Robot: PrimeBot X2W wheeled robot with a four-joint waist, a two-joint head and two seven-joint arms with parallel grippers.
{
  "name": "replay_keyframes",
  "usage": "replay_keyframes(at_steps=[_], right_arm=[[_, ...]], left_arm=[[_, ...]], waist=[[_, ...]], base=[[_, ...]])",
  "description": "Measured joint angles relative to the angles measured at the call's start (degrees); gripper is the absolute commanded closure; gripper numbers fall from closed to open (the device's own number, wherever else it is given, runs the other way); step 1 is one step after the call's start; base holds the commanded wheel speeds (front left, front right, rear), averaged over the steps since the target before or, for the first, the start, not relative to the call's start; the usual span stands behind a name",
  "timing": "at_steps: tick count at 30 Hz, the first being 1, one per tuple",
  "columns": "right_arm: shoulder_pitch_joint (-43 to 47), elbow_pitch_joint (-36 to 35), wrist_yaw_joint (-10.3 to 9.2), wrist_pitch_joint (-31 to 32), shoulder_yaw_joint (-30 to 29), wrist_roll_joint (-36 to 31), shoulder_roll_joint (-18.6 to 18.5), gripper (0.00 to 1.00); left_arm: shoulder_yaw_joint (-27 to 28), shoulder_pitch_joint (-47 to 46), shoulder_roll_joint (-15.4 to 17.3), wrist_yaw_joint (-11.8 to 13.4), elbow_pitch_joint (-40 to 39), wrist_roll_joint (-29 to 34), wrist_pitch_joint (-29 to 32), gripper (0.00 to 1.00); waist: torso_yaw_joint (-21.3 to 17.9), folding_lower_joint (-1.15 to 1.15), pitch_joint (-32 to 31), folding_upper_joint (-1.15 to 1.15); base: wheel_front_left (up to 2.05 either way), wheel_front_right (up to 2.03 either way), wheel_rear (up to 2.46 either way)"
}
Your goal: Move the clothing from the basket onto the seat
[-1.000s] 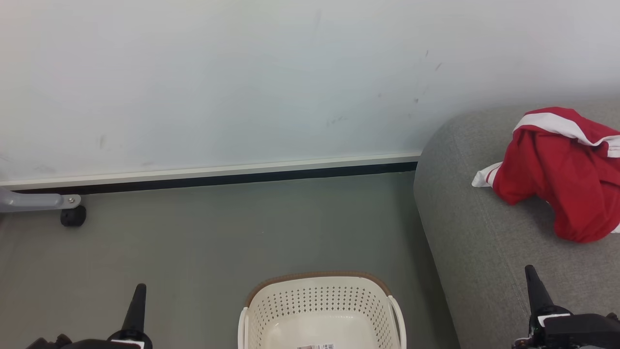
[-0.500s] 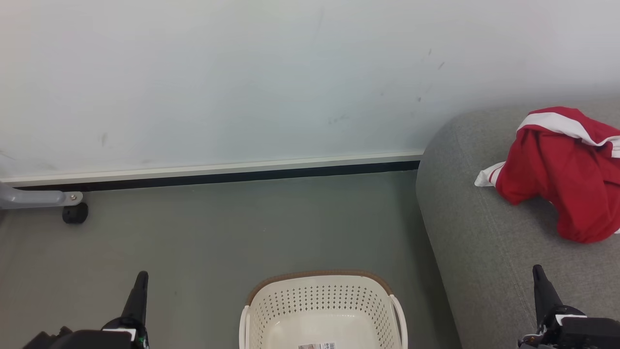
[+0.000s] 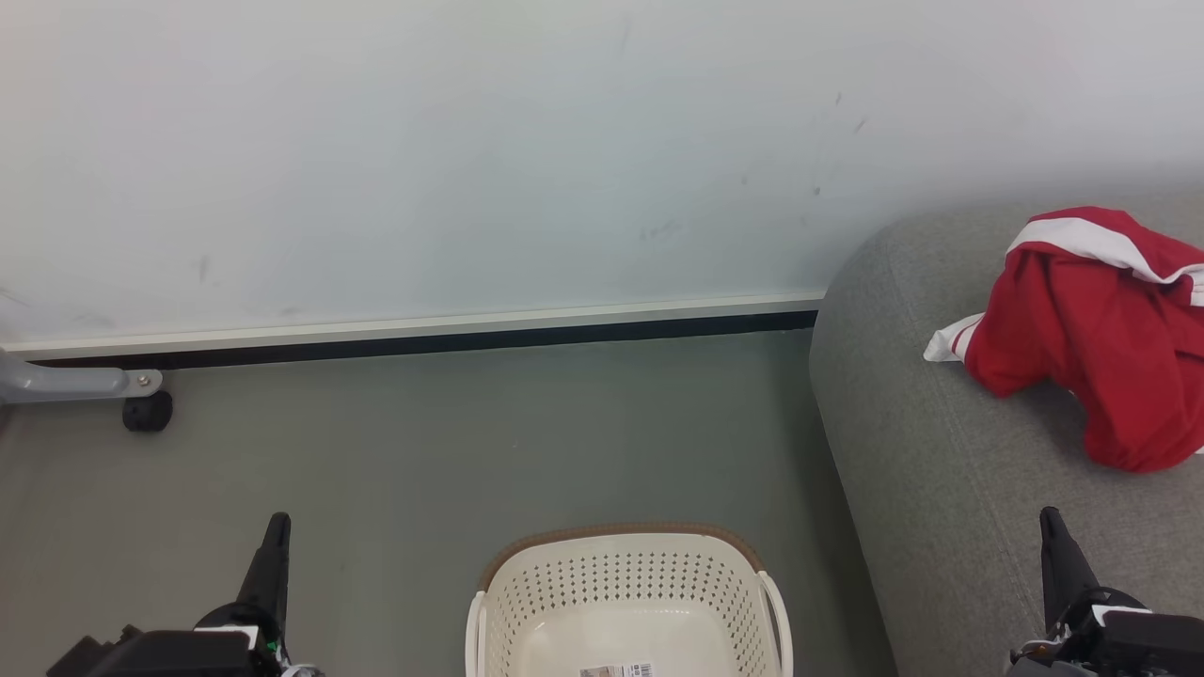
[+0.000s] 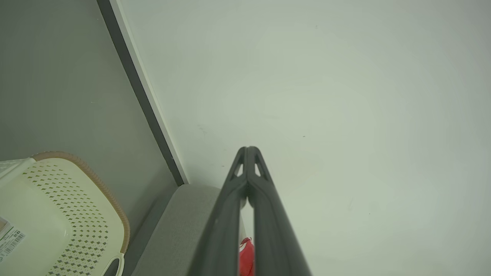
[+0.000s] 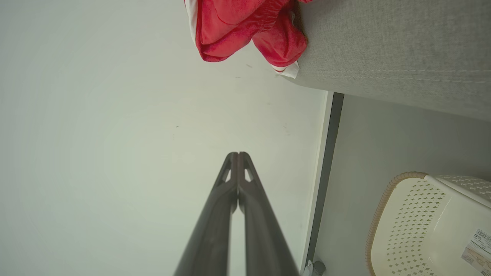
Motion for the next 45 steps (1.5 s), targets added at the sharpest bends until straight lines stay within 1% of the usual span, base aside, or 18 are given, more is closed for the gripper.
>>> replay_keyframes(at_steps=[45], right_arm=[[0.00,-0.01,0.00,-0.01,0.00,0.01,0.02,1.00]], left_arm=[[0.00,-0.01,0.00,-0.43,0.13,0.00,-0.01,1.00]], waist=[[0.00,0.00,0.00,0.00]], base=[[0.00,0.00,0.00]])
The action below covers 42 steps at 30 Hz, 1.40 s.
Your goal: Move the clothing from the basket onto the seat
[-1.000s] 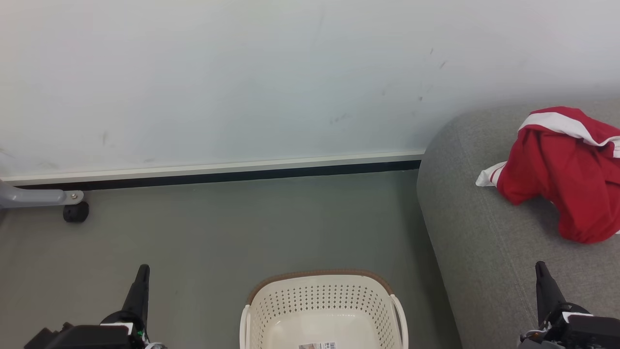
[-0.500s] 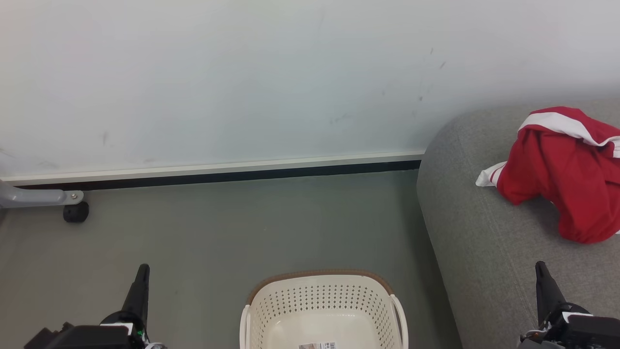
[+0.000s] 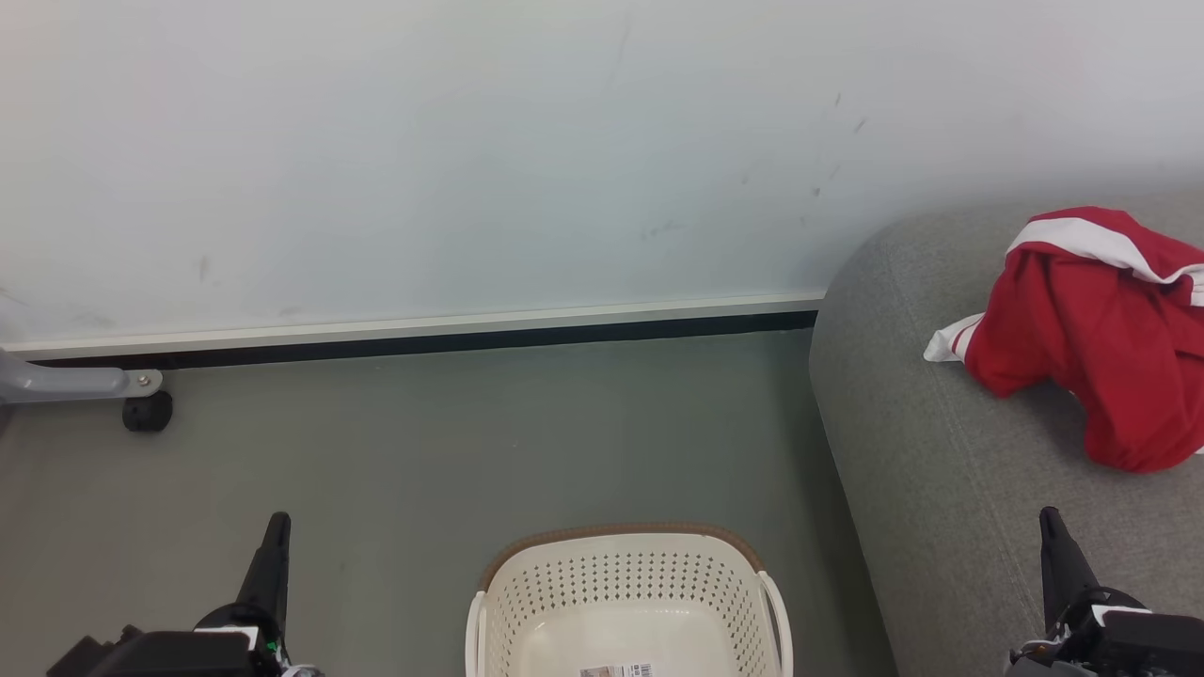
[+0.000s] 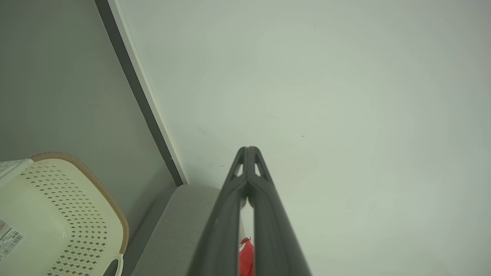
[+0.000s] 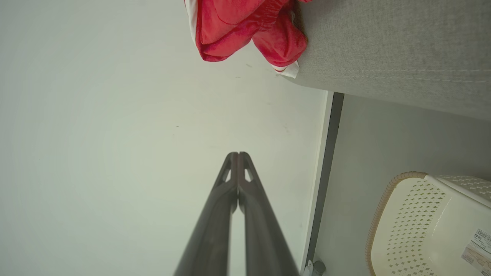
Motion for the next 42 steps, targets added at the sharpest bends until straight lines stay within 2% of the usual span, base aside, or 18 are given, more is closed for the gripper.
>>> replay_keyframes(at_steps=[42], right_arm=[[0.00,-0.01,0.00,0.00,0.01,0.00,0.01,1.00]], left_arm=[[0.00,0.00,-0.01,0.00,0.05,0.00,0.00,1.00]], waist=[[0.00,0.00,0.00,0.00]], base=[[0.00,0.00,0.00]])
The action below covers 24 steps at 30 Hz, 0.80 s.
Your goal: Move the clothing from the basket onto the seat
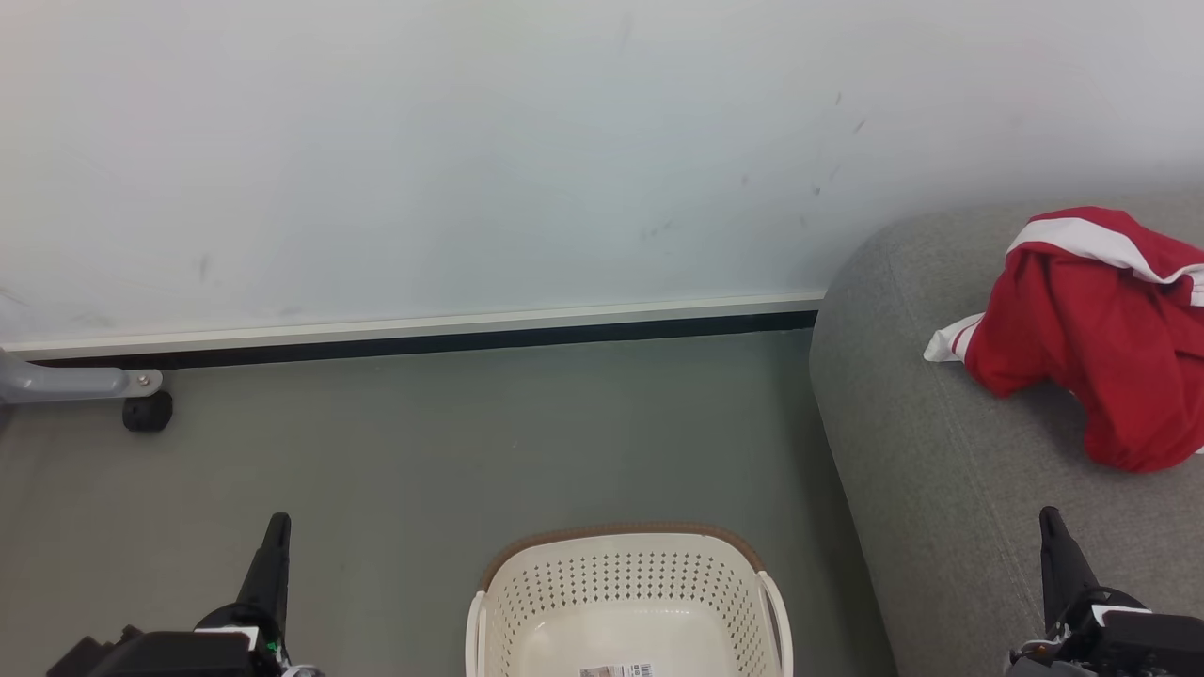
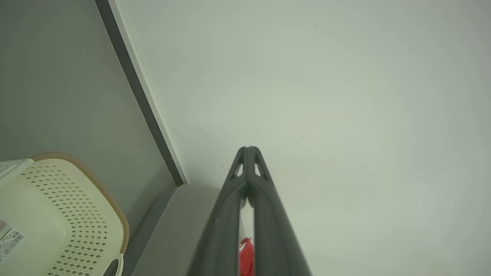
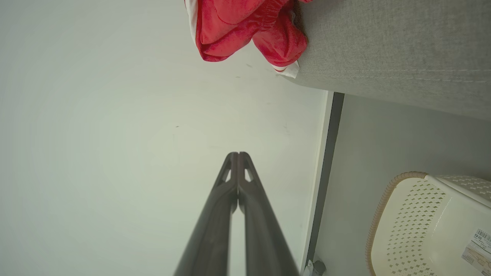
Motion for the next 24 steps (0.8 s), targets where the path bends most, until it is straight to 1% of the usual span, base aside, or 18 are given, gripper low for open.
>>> replay_keyframes(at_steps=[24], right_arm=[[0.00,-0.02,0.00,0.00,0.00,0.00,0.00,1.00]], left_arm=[[0.00,0.00,0.00,0.00,0.01,0.00,0.00,1.00]], waist=[[0.00,0.00,0.00,0.00]], base=[[0.00,0.00,0.00]])
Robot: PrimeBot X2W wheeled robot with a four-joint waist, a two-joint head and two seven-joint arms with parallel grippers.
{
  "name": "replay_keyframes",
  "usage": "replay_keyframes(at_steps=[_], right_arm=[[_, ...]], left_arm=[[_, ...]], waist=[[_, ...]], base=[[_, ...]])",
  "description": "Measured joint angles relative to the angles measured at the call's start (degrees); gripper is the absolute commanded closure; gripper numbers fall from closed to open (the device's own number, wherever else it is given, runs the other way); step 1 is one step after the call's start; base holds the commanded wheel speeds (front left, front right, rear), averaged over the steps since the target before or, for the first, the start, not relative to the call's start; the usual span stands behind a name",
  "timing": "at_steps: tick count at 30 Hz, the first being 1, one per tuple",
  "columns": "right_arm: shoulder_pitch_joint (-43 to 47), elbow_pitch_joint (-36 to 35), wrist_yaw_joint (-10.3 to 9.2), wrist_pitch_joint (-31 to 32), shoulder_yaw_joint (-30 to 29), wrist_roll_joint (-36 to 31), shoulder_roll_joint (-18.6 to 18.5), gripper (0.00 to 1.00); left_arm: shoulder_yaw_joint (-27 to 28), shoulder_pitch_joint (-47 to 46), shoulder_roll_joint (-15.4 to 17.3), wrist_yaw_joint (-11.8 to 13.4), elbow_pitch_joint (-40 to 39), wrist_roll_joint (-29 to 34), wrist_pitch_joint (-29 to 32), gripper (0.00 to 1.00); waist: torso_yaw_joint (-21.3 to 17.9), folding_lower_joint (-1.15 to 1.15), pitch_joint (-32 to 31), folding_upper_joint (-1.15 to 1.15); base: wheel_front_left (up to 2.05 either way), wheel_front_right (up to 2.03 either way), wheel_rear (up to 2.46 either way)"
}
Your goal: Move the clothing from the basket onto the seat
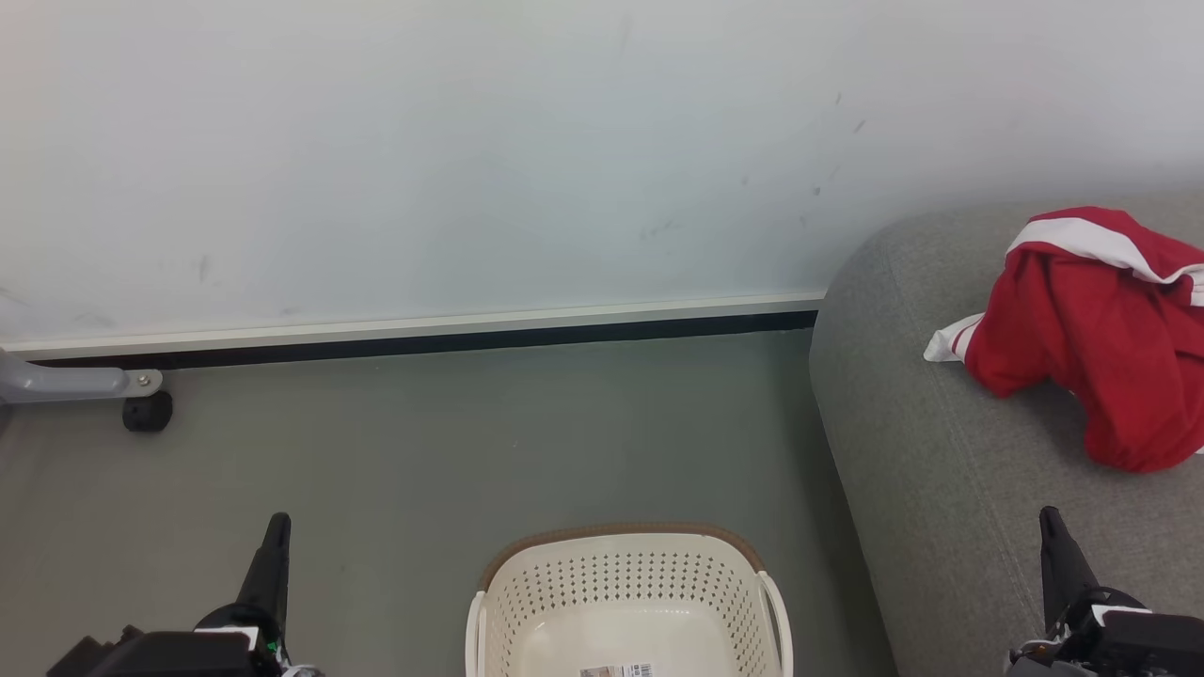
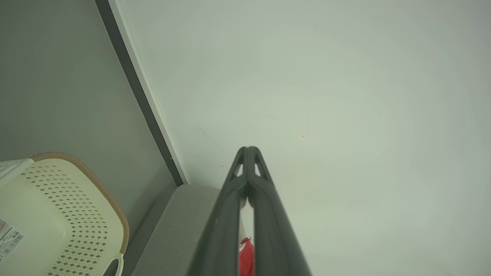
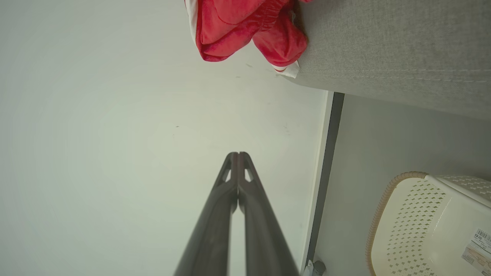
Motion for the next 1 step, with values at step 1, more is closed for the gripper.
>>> replay_keyframes(at_steps=[1], right_arm=[[0.00,0.00,0.00,0.00,0.00,0.00,0.00,1.00]], left_arm=[[0.00,0.00,0.00,0.00,0.00,0.00,0.00,1.00]], waist=[[0.00,0.00,0.00,0.00]], base=[[0.00,0.00,0.00]])
